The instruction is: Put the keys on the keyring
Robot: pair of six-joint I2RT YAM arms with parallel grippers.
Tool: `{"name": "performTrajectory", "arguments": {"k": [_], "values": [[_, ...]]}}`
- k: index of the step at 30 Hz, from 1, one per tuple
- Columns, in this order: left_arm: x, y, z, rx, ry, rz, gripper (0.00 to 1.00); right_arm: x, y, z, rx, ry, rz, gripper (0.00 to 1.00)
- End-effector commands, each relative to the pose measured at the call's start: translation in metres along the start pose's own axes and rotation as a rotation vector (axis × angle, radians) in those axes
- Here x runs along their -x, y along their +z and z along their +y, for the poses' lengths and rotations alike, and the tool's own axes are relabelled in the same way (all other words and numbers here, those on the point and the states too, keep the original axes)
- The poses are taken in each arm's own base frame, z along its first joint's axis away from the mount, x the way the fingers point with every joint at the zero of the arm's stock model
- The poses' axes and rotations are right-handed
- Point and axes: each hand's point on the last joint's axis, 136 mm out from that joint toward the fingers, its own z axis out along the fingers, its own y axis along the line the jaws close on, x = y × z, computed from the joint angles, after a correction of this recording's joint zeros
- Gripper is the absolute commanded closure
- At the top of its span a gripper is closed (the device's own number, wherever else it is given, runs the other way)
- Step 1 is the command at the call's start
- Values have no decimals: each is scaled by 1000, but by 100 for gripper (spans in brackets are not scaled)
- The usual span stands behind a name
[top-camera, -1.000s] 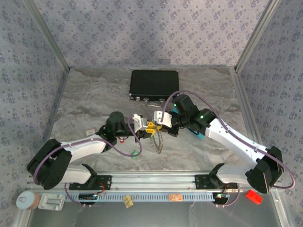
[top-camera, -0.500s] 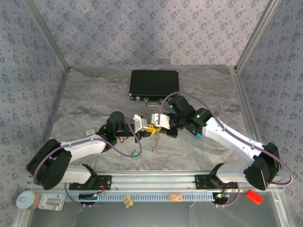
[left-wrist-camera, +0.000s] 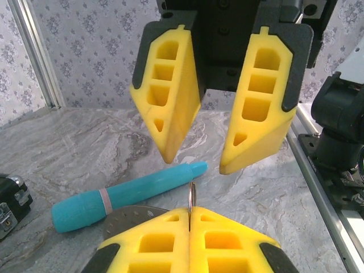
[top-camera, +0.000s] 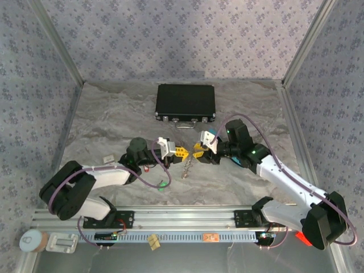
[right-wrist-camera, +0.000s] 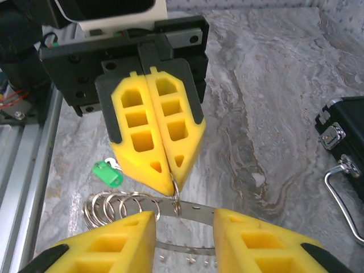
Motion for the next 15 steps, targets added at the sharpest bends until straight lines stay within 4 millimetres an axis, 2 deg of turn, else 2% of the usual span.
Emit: {"name": "performTrajectory", "arguments": {"k": [1,15], "values": [[33,0,-4,-26,57,-133,100,20,-3,4,34,4,-114,68],[37,2,-9,-66,51,-155,100,15,6,1,56,16,-111,77]]}}
